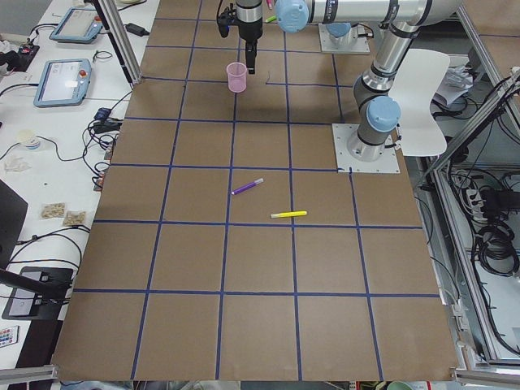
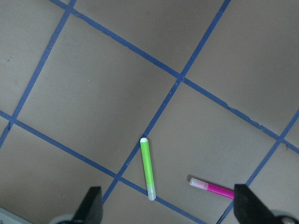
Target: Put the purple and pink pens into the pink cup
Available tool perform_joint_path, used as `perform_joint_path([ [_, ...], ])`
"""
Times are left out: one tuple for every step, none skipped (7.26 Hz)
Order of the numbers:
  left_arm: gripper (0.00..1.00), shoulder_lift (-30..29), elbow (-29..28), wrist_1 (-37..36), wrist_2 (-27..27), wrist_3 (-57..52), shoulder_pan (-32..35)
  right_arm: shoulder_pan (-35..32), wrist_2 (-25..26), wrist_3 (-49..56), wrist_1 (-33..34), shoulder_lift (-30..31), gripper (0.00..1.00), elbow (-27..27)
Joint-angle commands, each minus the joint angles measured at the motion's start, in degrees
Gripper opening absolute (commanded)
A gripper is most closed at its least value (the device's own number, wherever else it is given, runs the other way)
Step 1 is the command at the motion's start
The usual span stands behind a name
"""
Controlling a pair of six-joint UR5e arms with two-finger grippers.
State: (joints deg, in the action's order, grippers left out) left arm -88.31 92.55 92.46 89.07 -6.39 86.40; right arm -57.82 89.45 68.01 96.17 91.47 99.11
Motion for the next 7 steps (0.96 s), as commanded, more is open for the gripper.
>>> perform_joint_path([
  [1.00, -0.3, 0.0, 0.0, 0.0, -0.1, 0.0, 7.7, -2.8, 22.6, 1.3, -3.9, 1.00, 0.4],
  [1.00, -0.3, 0.0, -0.1, -0.1, -0.1, 0.0, 11.5, -5.0, 31.3, 0.4, -4.1, 1.00, 0.6],
  [1.00, -0.4, 0.0, -0.1, -0.1, -0.2, 0.0, 14.2, -6.5, 35.9, 0.9, -4.3, 1.00, 2.5],
  [1.00, -0.3, -0.1, -0.7, 0.0, 0.0, -0.7, 17.3, -6.6, 39.8, 2.7, -5.0, 1.00, 5.6],
  [1.00, -0.4, -0.5, -0.7, -0.3, 0.0, -1.0, 19.8, -7.0, 44.9, 5.4, -5.3, 1.00, 7.3],
  [1.00, -0.5, -0.6, -0.7, -0.2, 0.1, -1.0, 20.5, -8.1, 51.8, 6.0, -6.6, 1.00, 8.3],
  [1.00, -2.0, 0.3, -1.9, 0.0, 1.0, -1.9, 20.8, -8.3, 61.4, 6.2, -7.4, 1.00, 8.5],
])
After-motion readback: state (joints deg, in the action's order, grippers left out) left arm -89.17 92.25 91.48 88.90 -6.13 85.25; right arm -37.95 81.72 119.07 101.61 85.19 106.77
